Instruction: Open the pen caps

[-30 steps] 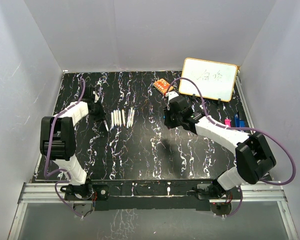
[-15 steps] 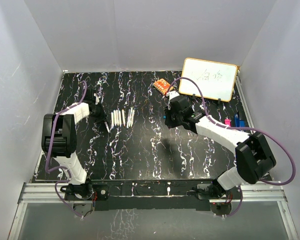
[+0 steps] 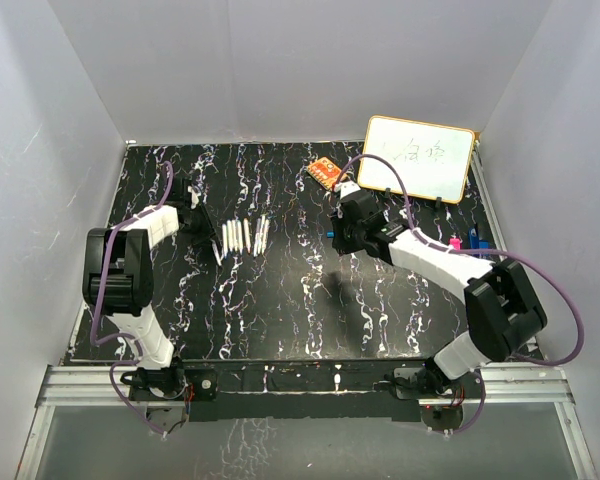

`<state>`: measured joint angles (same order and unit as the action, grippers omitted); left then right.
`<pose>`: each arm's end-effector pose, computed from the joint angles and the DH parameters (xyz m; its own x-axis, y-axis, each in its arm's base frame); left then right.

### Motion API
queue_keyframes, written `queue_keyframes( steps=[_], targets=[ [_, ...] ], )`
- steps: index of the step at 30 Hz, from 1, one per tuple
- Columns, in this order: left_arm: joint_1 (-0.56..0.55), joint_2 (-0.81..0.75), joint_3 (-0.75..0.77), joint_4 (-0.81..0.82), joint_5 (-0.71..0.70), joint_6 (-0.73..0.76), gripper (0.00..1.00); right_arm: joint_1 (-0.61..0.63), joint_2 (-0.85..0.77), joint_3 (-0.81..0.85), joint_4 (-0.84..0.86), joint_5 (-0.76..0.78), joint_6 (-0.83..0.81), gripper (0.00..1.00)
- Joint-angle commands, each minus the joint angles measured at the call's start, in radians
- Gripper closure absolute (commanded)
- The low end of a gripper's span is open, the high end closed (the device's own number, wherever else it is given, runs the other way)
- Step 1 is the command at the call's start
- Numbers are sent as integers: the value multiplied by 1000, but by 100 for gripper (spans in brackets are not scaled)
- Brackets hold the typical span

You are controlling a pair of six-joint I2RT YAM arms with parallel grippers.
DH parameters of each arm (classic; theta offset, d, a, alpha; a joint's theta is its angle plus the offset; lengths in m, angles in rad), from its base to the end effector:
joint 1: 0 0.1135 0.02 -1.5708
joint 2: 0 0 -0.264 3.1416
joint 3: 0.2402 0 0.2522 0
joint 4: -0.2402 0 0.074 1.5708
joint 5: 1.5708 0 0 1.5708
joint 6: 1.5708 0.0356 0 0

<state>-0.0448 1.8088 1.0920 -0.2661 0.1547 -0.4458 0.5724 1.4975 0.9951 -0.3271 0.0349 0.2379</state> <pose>0.3663 -0.0219 0.1635 -0.8059 -0.3903 -0.4451 -0.2415 0.9032 -0.3548 0.2682 0.1713 0.2306 -0.7255 -0.1873 -0.6623 -0.3607 0.9230 0.1341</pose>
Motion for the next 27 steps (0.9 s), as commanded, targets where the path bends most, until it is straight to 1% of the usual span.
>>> queue_keyframes(
  steps=[1,8,12,14,16,21,23,24,25,26,27],
  targets=[
    [4,-98,8,-43,-32,-10,68,-19,60,16,69,66,1,100],
    [5,-286,46,-111,-142,-16,60,-34,162,26,113,102,2,100],
    [5,-418,50,-114,-170,-19,50,-37,214,52,124,113,-6,100],
    [5,-496,42,-102,-164,-22,43,-37,234,63,129,112,-5,100],
    [5,-545,35,-92,-157,-28,39,-37,261,76,129,111,-5,100],
    [5,-628,0,-57,-105,-55,37,-37,302,105,137,111,-1,100],
    [5,-658,-31,-26,-73,-77,33,-37,314,116,137,109,0,100],
    [5,-671,-49,-9,-56,-88,24,-37,319,119,138,108,2,100],
    [5,-683,-62,7,-39,-97,11,-37,323,123,136,107,3,96],
    [5,-694,-74,19,-27,-103,4,-38,327,127,135,107,3,94],
    [4,-702,-80,24,-21,-106,2,-38,330,130,133,107,2,93]
  ],
)
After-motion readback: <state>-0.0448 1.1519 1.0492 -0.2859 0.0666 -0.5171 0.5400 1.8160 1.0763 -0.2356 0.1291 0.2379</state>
